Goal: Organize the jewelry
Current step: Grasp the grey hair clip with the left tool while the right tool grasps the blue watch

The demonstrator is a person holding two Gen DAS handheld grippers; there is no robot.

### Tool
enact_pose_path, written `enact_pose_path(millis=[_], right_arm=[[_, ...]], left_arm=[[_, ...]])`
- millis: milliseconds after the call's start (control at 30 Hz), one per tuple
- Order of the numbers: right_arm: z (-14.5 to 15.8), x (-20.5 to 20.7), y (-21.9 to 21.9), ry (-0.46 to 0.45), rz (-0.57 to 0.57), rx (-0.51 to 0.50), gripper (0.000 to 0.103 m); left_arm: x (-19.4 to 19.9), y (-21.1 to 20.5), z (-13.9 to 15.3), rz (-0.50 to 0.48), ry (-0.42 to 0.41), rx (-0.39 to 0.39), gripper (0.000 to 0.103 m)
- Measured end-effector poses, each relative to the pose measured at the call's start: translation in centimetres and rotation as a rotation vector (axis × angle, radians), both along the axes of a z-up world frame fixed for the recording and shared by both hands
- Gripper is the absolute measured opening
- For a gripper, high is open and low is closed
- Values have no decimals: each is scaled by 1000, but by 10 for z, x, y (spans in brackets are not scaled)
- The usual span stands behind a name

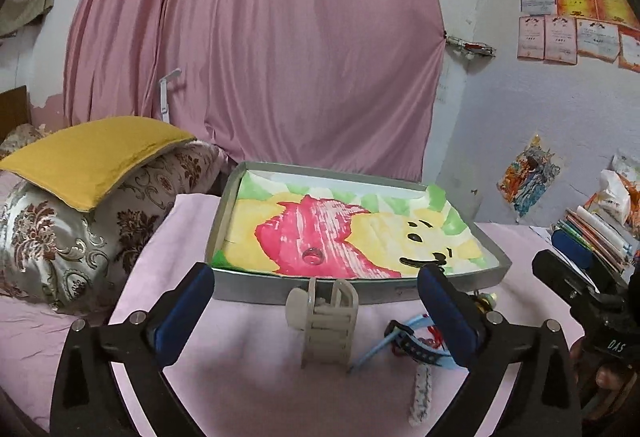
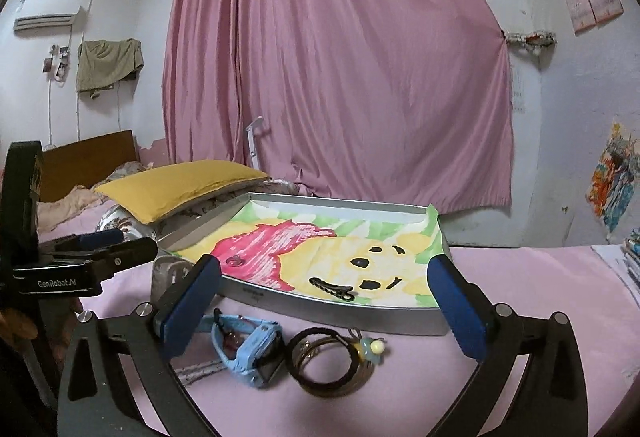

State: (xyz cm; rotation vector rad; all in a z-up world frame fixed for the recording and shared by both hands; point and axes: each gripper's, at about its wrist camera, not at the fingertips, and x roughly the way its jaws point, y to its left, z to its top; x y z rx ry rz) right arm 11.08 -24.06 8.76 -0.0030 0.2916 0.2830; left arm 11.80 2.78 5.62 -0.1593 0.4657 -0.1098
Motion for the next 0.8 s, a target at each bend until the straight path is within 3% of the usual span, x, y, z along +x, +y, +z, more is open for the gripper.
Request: enact_pose_path(millis=[200, 567, 700, 800], right_arm=[[-2, -7, 3, 36, 39, -47, 101], [-36, 16, 12, 295, 130, -89, 100], [-43, 22, 16, 336, 163, -89, 81], [-45, 28, 21, 366, 197, -77, 68]], left_arm=[[-9, -2, -9, -38, 66, 51, 102], [9, 4, -36, -79, 260, 13, 102], [16, 4, -38, -91, 279, -7, 98], [21, 4, -38, -99, 288, -16, 88]])
